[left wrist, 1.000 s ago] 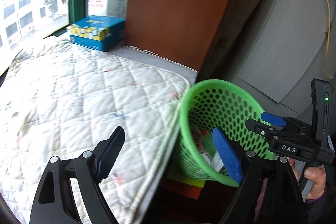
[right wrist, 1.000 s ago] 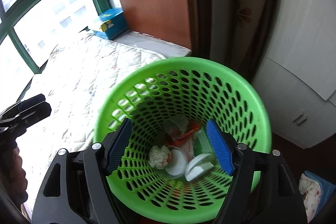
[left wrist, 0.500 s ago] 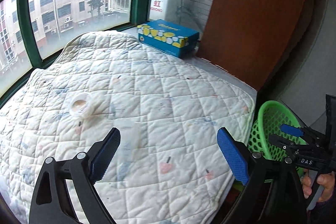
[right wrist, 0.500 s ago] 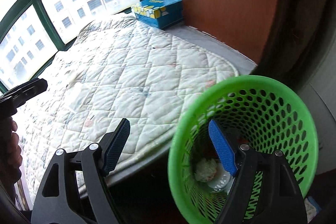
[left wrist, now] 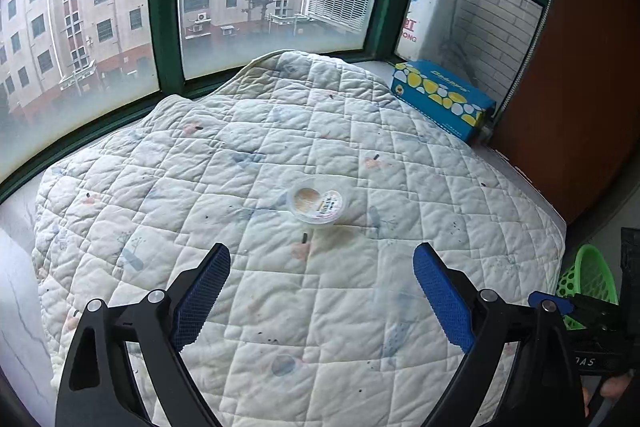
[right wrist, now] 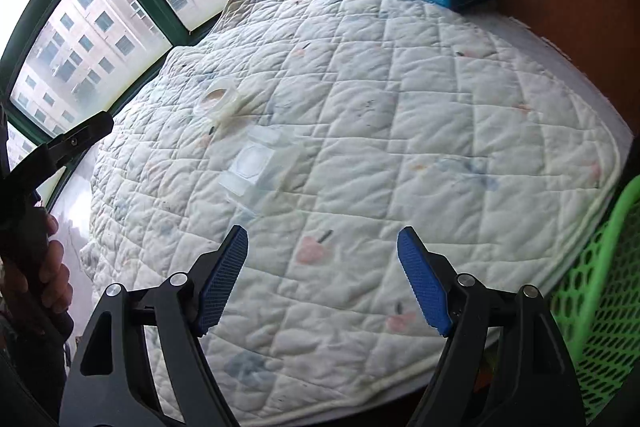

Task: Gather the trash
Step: 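Move both grippers back over the mattress toward the remaining containers, then grasp the clear rectangular box with the right gripper while the left grasps the printed cup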

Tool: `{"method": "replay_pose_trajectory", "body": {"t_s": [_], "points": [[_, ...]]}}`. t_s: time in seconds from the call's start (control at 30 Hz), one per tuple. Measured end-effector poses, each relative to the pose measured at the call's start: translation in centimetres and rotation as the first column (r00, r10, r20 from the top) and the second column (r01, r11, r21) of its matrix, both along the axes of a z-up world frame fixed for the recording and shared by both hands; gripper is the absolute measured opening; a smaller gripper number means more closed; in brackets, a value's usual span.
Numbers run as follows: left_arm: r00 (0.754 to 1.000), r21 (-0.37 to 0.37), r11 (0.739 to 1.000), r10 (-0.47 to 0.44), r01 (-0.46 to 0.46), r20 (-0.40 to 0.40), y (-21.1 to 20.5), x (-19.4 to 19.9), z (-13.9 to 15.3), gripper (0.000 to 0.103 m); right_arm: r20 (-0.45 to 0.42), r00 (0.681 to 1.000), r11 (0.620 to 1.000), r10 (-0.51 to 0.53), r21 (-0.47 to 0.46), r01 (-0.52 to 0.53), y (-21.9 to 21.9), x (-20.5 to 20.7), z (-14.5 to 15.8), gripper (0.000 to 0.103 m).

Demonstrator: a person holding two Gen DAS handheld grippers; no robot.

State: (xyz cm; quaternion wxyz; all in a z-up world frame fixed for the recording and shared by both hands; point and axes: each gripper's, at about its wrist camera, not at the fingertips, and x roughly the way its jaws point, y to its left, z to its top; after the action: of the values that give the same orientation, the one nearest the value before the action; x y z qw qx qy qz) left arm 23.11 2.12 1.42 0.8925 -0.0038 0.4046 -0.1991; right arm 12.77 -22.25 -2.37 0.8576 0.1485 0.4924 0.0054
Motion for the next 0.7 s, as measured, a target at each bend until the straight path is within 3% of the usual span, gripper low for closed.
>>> {"method": "replay_pose_trajectory", "body": {"t_s": [0.23,0.53,0.7], "points": [[0.998,-0.010,0.999,0.047,-0.047,-0.028,3.5,1.4,-1.4,0.089,-0.067,0.998,1.000,-0.005,0.023,0.007,4.6,5.5,-2.1,0.077],[0.997,-0.008,0.998,0.065,-0.066,-0.049,4.9,3.3,-2.8,0.083,-0.219,0.965,0.974,-0.144,0.138,0.177,4.6,10.7,-5.9,0.077],[0.997,-0.011,0.998,0.059,-0.060,-0.056,4.5,4.4,-3.2,0.082,-0.225,0.960,0.982,-0.169,0.050,0.184,5.5,11.8,-6.3,0.075]]}}
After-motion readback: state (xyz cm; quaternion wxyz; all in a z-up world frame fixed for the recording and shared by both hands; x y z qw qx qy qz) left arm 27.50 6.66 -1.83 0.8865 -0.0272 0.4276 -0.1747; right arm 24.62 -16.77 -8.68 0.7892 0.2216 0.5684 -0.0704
